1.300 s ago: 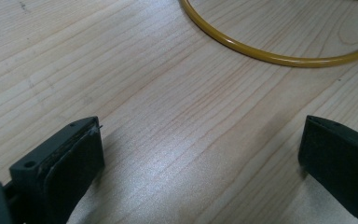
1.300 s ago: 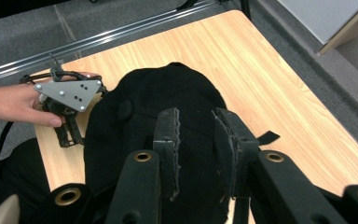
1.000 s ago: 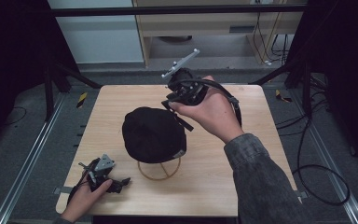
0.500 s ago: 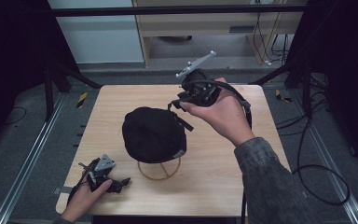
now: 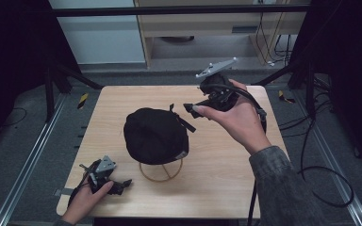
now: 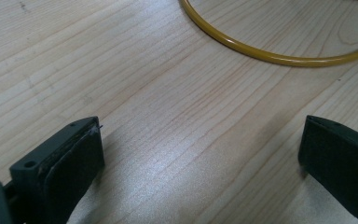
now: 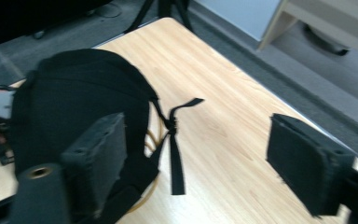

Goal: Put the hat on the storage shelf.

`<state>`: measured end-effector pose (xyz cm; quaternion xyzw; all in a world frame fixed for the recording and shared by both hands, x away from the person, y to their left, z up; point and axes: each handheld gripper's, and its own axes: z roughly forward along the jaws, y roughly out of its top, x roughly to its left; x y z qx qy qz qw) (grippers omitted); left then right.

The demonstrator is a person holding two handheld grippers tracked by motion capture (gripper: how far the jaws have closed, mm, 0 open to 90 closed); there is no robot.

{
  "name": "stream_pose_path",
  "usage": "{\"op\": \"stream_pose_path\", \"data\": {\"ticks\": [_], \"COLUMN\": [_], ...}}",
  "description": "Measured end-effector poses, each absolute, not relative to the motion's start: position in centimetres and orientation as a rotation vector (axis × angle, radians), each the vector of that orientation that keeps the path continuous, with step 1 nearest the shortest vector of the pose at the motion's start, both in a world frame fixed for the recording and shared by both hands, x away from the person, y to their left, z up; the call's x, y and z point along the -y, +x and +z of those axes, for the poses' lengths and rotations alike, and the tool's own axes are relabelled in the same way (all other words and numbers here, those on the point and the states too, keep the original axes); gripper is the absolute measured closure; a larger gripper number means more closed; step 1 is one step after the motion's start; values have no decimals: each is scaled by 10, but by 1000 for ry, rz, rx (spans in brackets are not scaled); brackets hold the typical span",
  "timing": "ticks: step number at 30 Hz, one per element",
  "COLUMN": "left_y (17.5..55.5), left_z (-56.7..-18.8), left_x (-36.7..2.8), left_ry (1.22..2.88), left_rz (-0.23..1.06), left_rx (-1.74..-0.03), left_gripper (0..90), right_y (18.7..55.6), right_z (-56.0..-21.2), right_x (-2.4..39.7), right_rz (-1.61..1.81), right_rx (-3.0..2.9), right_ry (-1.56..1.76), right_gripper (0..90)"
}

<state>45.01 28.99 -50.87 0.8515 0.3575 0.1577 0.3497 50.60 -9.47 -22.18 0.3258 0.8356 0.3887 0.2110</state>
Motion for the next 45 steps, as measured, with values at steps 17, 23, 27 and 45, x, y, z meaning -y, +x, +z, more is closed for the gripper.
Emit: {"op": "stream_pose_path", "data": {"ticks": [17, 23, 27, 45], "left_y": [450, 450, 450, 450], "left_z": [-509, -509, -509, -509], "left_x": [-290, -290, -290, -290], "left_ry": [2204, 2204, 2203, 2206], "left_rz": [410, 410, 411, 409], "left_rx": [-926, -926, -926, -926], "left_gripper": [0, 0, 0, 0], "right_y": [492, 488, 487, 482], "right_z": [-242, -257, -264, -317], "right_x": [138, 153, 160, 176], "right_rz": [1047, 1015, 1011, 1004], "right_rx": [-2264, -2251, -2242, -2230], "right_ry": [951, 982, 996, 1058], "right_gripper": [111, 132, 140, 150]}}
